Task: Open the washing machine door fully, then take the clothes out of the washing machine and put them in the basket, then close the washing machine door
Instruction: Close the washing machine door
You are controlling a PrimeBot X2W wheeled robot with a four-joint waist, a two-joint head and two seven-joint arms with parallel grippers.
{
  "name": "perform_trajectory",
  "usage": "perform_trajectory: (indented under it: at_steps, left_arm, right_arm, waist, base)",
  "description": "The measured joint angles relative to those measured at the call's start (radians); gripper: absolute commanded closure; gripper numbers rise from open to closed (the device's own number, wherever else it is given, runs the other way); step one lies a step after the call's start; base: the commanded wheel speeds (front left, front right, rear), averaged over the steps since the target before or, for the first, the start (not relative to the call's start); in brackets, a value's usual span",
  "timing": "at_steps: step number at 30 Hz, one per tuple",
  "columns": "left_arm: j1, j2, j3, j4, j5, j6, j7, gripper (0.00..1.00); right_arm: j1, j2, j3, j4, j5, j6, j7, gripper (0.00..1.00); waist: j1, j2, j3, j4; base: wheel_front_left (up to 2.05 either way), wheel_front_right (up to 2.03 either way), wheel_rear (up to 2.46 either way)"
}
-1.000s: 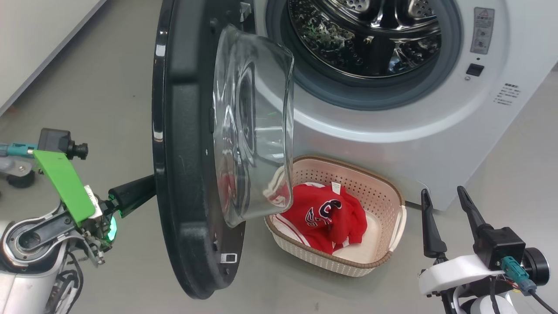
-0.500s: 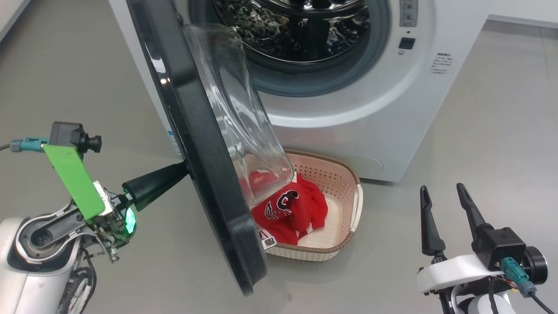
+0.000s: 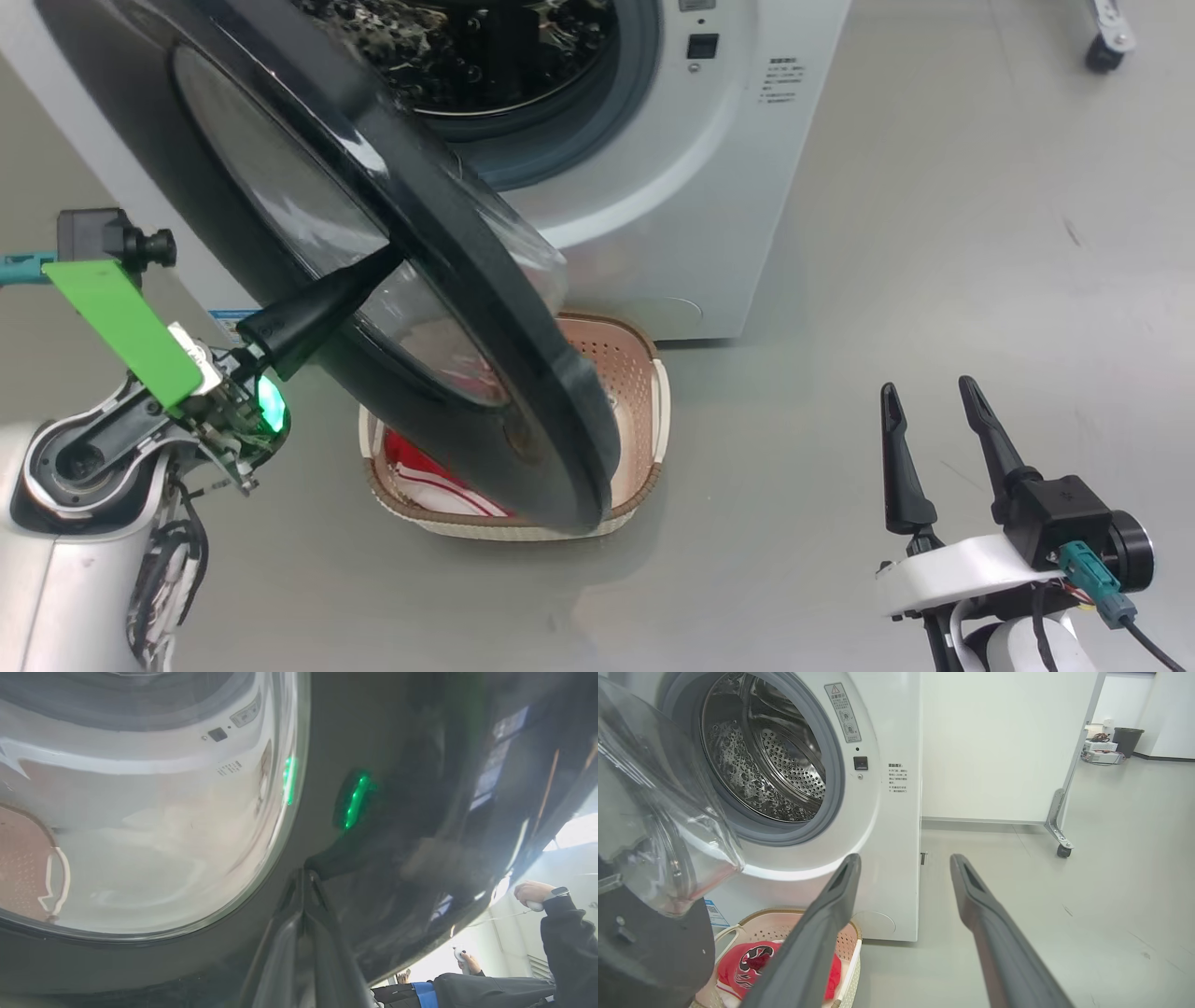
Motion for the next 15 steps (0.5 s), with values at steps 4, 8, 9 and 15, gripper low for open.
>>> perform_trajectory:
  at_steps: [4,8,9,15]
  left_arm:
    - [-0.047,-0.012,0.0,0.007,0.009,0.0,-0.019,1.0]
    - [-0.092,-0.026,0.007,0.026,0.009,0.001,-0.034,1.0]
    - [-0.102,-0.027,0.007,0.031,0.012,0.001,-0.041,1.0]
    - [-0.17,-0.029,0.021,0.077,0.05,0.001,-0.079,1.0]
  right_arm:
    - [-0.014,0.001,0.013,-0.004,0.0,0.0,-0.001,0.0]
    - [-0.027,0.003,0.024,-0.008,0.009,0.0,-0.01,0.0]
    - [-0.028,0.003,0.027,-0.008,0.012,0.0,-0.01,0.0]
    - [-0.05,0.006,0.035,-0.007,0.02,0.0,-0.019,0.0]
  waist:
    - [0.0,0.0,0.023,-0.048]
    - [0.0,0.0,0.054,-0.089]
    - [0.0,0.0,0.062,-0.098]
    - [0.0,0.0,0.107,-0.152]
  base:
    - [0.0,0.0,0.0]
    - [0.0,0.0,0.0]
    - [0.0,0.0,0.0]
    - [0.0,0.0,0.0]
